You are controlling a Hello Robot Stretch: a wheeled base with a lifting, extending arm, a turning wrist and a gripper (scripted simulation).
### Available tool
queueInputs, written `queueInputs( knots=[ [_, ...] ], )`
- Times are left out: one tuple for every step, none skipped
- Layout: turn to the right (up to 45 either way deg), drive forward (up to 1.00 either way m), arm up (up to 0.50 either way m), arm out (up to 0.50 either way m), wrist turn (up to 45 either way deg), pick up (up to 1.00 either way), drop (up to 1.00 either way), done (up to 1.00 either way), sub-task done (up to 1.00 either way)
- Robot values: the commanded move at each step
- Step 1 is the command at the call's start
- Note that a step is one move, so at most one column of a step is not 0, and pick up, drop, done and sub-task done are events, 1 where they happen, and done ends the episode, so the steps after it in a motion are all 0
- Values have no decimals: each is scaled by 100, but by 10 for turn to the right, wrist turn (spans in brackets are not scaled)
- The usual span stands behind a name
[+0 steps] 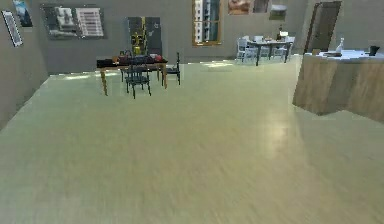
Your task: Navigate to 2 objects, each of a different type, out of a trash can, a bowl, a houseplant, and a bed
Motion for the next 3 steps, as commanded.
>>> queueInputs(
  knots=[
    [0, 100, 0, 0, 0, 0, 0, 0, 0],
    [-30, 0, 0, 0, 0, 0, 0, 0, 0],
    [0, 100, 0, 0, 0, 0, 0, 0, 0]
  ],
)
